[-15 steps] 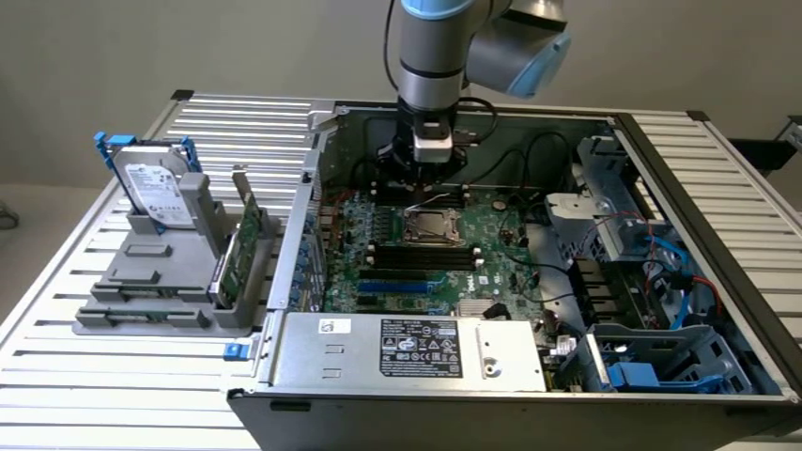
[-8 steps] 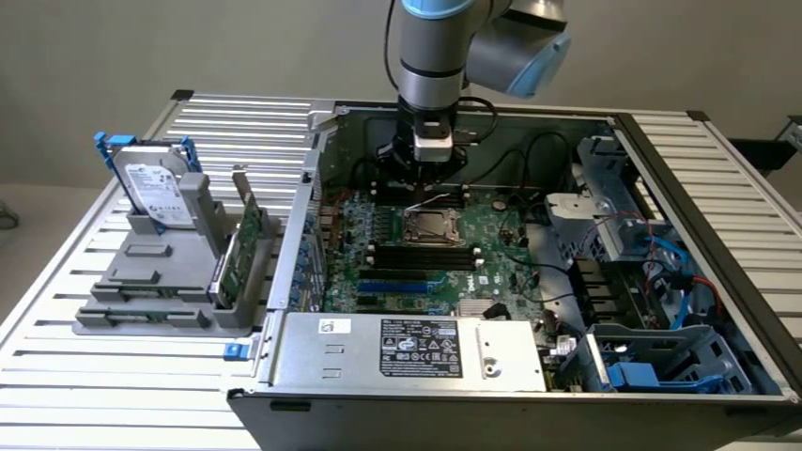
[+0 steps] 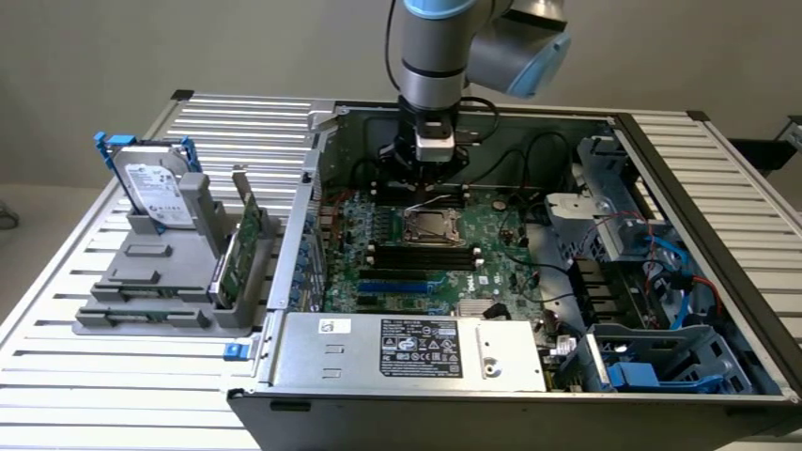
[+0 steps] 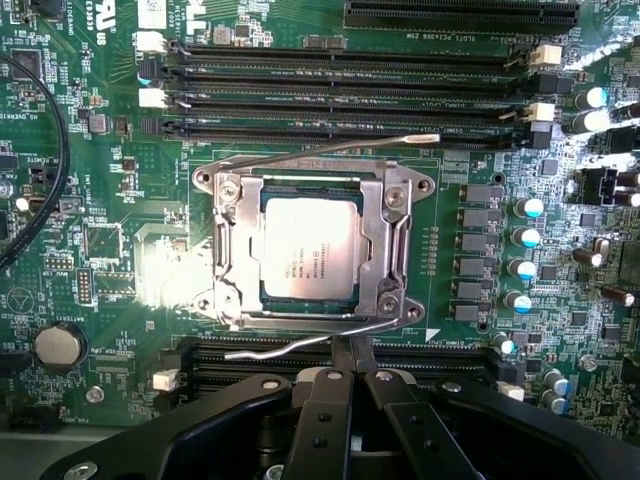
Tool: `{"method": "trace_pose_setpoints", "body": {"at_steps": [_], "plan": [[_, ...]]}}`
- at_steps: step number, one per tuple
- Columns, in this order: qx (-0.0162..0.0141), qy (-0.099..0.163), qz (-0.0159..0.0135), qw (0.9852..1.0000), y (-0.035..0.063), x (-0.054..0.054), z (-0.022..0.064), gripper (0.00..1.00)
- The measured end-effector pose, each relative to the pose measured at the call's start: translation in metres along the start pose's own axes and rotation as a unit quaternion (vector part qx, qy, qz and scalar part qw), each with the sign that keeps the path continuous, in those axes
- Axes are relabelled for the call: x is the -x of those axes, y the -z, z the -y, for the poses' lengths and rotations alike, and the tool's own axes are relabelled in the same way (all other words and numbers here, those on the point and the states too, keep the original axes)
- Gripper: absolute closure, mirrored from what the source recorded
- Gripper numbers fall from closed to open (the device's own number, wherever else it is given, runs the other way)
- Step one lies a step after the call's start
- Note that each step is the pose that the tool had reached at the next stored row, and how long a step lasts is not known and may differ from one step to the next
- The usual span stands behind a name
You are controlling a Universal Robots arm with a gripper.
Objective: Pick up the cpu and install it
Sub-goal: 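Install the first cpu locking lever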
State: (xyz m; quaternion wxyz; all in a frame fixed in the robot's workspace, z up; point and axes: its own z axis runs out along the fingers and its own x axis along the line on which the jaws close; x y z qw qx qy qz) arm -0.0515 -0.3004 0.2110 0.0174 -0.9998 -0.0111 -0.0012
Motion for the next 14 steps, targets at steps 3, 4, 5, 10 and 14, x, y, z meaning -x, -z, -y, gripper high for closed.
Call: {"method": "trace_pose_setpoints", "body": {"at_steps": [3,4,5,10,14], "plan": [[0.0008,0.0,0.0,1.0,-0.0002,-0.0011,0.0,0.89],[0.0013,0.0,0.0,1.0,-0.0003,-0.0014,0.0,0.89],[0.0018,0.0,0.0,1.0,-0.0004,-0.0017,0.0,0.89],[0.005,0.0,0.0002,1.0,-0.0012,-0.0029,0.0002,0.89],[0.0075,0.0,0.0002,1.0,-0.0019,-0.004,0.0014,0.89]]}}
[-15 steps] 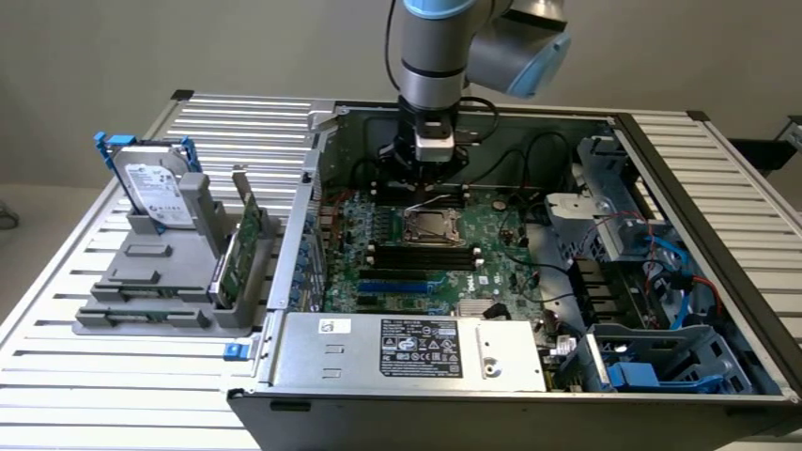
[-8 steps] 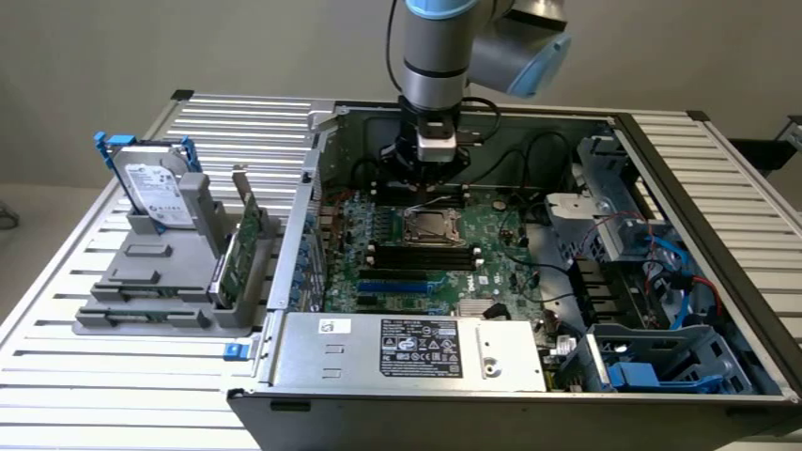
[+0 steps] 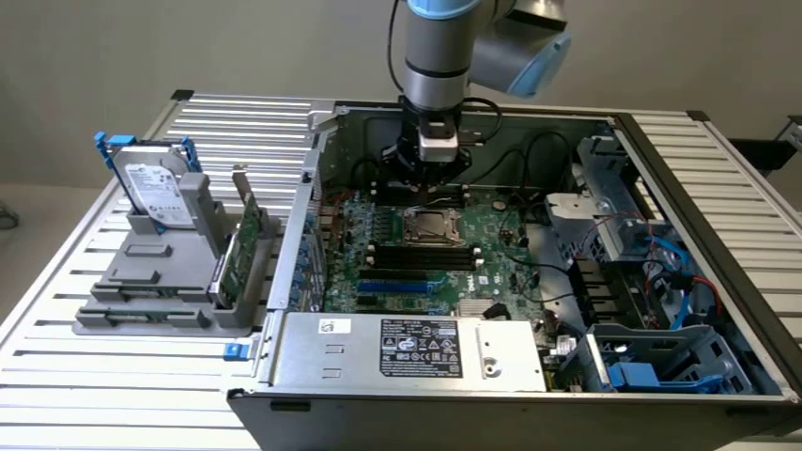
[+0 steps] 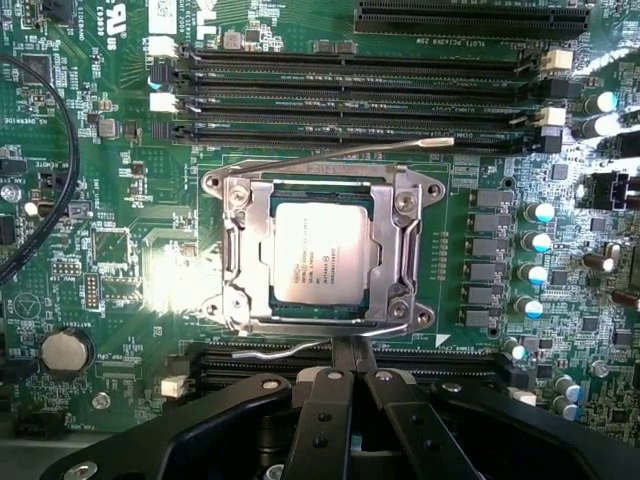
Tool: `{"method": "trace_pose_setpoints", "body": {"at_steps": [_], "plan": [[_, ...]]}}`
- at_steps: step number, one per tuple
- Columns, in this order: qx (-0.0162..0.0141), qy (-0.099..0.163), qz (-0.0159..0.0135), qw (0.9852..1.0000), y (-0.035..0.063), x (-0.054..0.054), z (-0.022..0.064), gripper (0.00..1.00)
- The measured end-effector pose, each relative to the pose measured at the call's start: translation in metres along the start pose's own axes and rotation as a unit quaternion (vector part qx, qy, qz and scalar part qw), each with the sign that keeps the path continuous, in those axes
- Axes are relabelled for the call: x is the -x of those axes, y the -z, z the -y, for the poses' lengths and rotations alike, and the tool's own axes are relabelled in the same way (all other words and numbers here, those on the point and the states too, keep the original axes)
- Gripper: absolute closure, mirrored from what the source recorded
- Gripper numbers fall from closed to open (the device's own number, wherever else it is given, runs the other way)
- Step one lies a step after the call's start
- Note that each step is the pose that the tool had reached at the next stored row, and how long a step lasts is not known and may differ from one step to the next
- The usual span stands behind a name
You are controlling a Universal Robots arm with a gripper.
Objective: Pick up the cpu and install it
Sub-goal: 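Install the first cpu locking lever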
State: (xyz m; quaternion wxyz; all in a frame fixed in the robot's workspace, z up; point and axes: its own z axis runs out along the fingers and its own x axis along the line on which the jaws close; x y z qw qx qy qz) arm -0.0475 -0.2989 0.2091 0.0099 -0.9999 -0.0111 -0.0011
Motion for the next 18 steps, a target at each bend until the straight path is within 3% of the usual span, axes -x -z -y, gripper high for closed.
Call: {"method": "trace_pose_setpoints", "body": {"at_steps": [14,18], "plan": [[0.0015,0.0,0.0009,1.0,-0.0008,-0.0003,0.0039,0.89],[0.0014,0.0,0.0009,1.0,0.0028,0.0018,0.0041,0.89]]}}
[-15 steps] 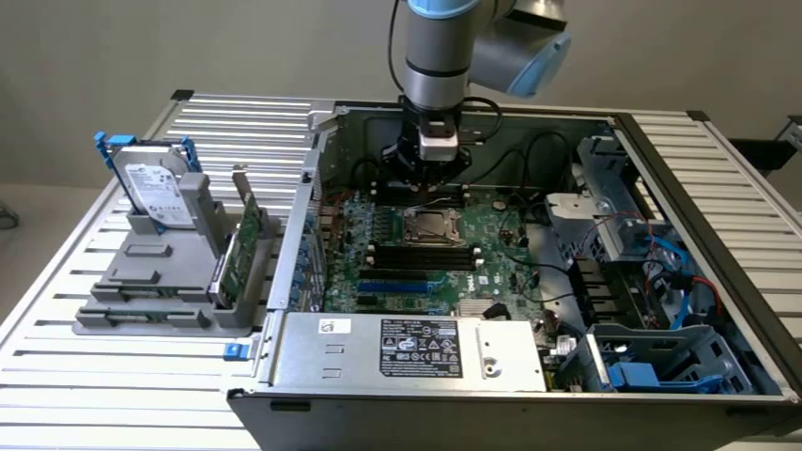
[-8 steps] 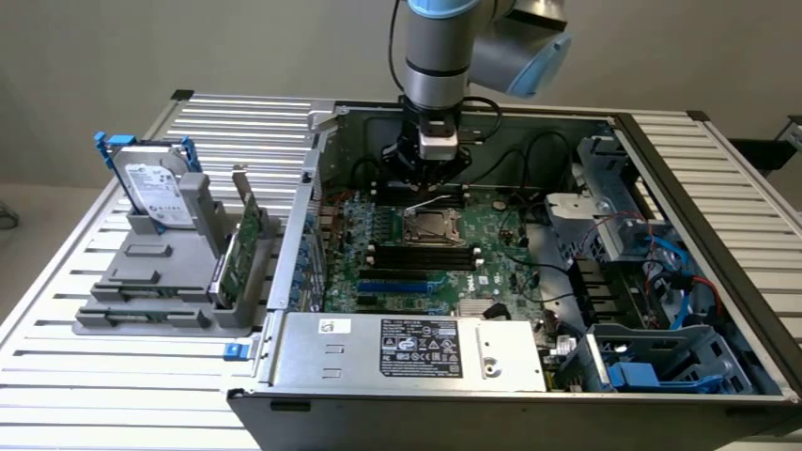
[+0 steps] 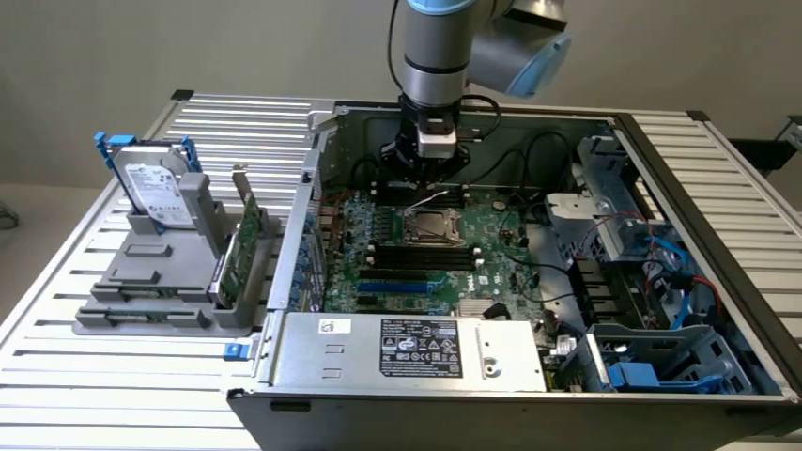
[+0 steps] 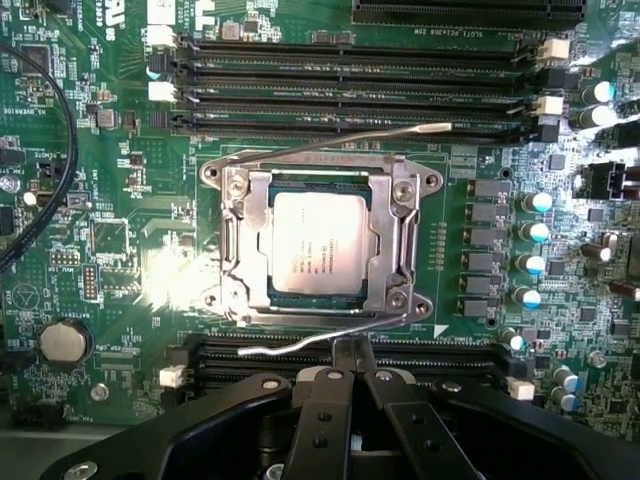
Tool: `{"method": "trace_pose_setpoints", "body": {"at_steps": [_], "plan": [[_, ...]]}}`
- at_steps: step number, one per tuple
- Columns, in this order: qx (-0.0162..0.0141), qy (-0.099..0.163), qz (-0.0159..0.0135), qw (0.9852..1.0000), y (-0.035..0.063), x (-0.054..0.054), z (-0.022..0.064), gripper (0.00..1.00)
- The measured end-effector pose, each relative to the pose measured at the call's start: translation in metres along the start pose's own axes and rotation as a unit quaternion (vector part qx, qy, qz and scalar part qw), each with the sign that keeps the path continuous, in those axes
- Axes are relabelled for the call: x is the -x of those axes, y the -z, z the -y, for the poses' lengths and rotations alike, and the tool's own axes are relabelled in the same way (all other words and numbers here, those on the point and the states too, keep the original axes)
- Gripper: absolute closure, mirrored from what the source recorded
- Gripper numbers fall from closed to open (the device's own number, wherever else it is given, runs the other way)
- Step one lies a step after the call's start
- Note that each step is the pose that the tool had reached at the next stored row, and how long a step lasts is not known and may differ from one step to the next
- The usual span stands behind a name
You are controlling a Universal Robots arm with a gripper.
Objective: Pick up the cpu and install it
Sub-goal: 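Install the first cpu locking lever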
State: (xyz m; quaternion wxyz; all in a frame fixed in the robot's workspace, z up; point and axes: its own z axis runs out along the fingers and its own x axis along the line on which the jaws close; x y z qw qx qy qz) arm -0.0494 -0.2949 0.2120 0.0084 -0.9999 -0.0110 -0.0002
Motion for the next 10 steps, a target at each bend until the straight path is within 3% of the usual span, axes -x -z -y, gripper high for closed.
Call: {"method": "trace_pose_setpoints", "body": {"at_steps": [7,9,10], "plan": [[0.0,0.009,0.0001,1.0,0.0092,0.009,0.0003,0.89],[0.001,0.043,-0.0014,0.9991,0.0096,0.016,0.0001,0.89],[0.0009,0.063,-0.004,0.998,0.0095,0.018,-0.0002,0.89]]}}
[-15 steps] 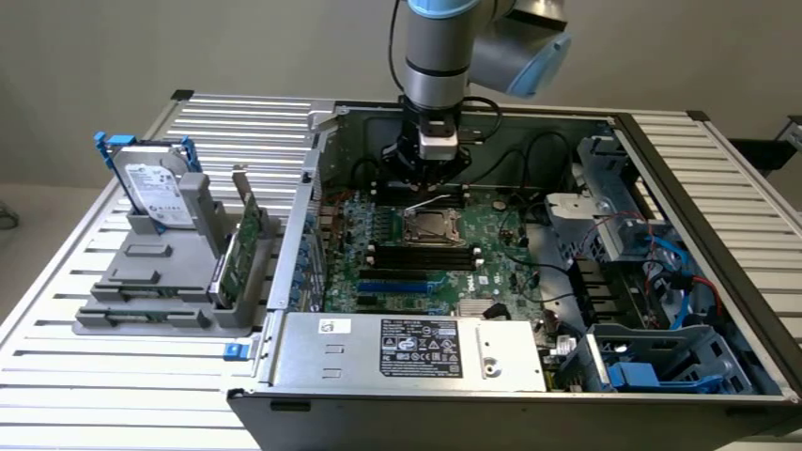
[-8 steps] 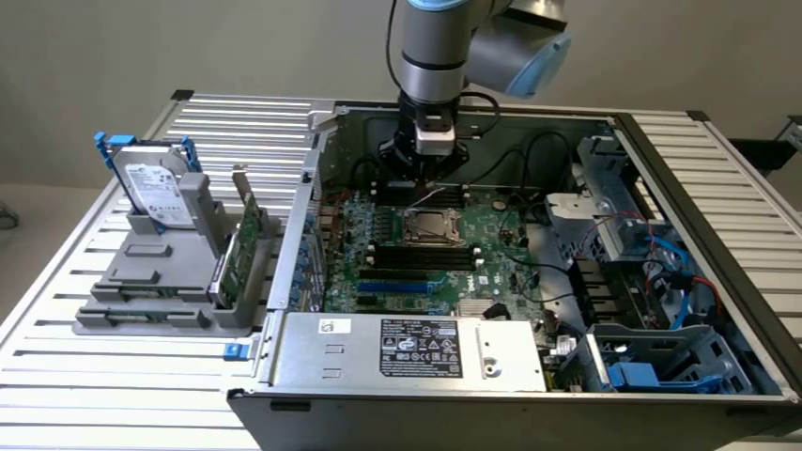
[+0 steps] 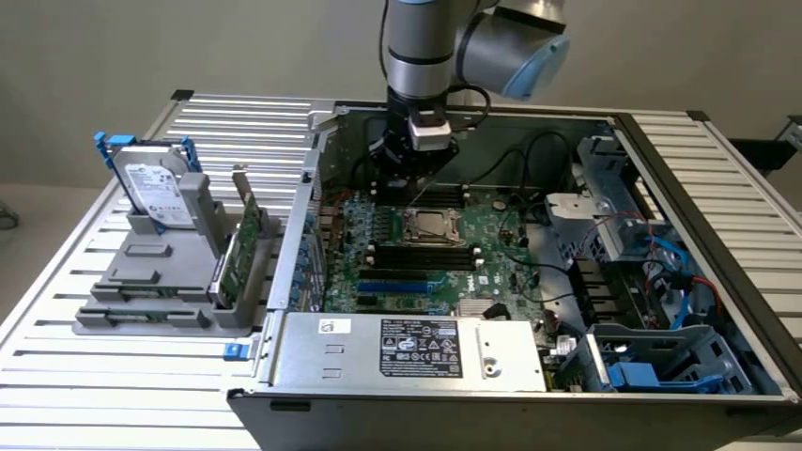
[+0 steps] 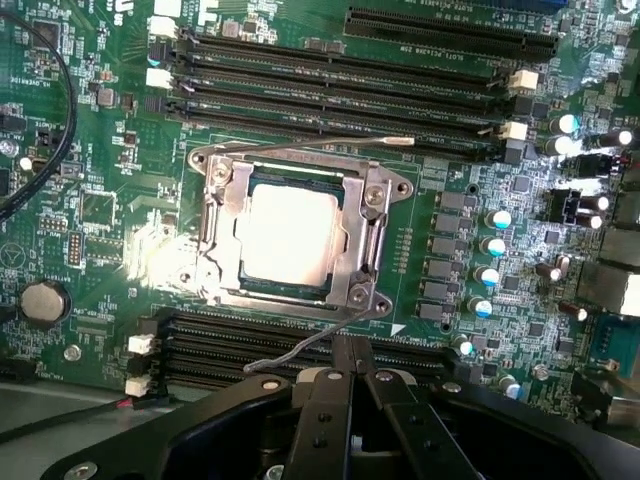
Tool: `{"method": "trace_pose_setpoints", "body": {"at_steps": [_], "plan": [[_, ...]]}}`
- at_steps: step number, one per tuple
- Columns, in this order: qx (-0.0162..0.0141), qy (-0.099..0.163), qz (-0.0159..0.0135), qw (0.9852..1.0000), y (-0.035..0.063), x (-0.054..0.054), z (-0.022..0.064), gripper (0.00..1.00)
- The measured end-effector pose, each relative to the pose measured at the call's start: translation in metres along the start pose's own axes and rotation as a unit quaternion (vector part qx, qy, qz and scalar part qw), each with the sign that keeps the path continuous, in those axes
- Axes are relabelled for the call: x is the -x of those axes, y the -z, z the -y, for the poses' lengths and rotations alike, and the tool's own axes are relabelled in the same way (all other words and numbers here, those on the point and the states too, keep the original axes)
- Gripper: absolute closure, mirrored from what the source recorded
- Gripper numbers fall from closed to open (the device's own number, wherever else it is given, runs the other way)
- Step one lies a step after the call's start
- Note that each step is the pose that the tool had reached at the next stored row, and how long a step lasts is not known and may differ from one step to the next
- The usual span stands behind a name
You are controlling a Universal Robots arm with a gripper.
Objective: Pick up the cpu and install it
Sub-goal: 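Install the first cpu locking lever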
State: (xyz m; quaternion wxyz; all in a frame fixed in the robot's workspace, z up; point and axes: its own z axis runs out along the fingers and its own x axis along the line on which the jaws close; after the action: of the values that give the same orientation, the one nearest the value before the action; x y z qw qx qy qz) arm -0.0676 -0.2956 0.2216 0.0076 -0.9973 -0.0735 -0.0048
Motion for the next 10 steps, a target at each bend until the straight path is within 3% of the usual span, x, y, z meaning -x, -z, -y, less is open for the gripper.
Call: {"method": "trace_pose_setpoints", "body": {"at_steps": [1,2,10], "plan": [[0.0005,0.019,-0.0039,0.9998,0.0,0.0001,-0.0004,0.89],[0.0005,0.027,-0.0052,0.9996,-0.0001,0.0001,-0.0006,0.89],[0.0008,0.08,-0.011,0.9967,-0.0008,0.0002,-0.001,0.89]]}}
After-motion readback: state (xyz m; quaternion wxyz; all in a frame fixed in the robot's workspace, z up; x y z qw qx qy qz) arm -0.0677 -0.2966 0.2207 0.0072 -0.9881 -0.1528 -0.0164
